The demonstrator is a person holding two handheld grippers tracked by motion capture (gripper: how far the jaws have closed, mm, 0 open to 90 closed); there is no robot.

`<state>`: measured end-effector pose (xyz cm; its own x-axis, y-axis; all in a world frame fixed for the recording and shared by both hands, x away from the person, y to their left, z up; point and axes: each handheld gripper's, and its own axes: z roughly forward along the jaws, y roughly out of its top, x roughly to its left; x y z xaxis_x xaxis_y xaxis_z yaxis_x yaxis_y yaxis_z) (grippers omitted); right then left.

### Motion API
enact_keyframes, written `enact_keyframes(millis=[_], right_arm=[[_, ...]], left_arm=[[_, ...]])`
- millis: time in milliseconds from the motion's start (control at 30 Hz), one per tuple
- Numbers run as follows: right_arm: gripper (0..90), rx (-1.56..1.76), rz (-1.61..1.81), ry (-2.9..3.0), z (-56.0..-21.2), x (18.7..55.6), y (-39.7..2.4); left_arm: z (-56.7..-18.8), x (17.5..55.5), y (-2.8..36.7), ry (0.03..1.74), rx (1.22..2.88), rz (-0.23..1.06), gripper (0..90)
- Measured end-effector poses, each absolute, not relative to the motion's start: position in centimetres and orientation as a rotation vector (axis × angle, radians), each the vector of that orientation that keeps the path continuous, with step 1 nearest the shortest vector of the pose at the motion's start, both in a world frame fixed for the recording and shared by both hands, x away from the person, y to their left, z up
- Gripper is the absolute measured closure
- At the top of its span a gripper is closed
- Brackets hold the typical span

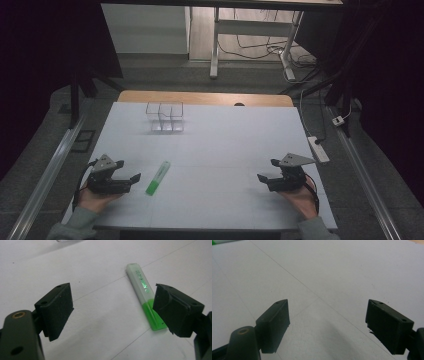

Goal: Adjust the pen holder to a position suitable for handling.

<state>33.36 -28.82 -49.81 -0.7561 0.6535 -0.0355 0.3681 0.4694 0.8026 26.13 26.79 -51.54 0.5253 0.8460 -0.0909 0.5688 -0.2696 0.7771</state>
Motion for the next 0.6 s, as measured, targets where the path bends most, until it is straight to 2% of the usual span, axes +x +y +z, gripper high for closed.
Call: enact_keyframes(millis=[600], right_arm=[[21.1,0.856,1.159,2.393,-50.07,33.44,-28.7]], left_arm=[[-51.58,26.61,26.32,1.135,2.011,0.466,16.9]])
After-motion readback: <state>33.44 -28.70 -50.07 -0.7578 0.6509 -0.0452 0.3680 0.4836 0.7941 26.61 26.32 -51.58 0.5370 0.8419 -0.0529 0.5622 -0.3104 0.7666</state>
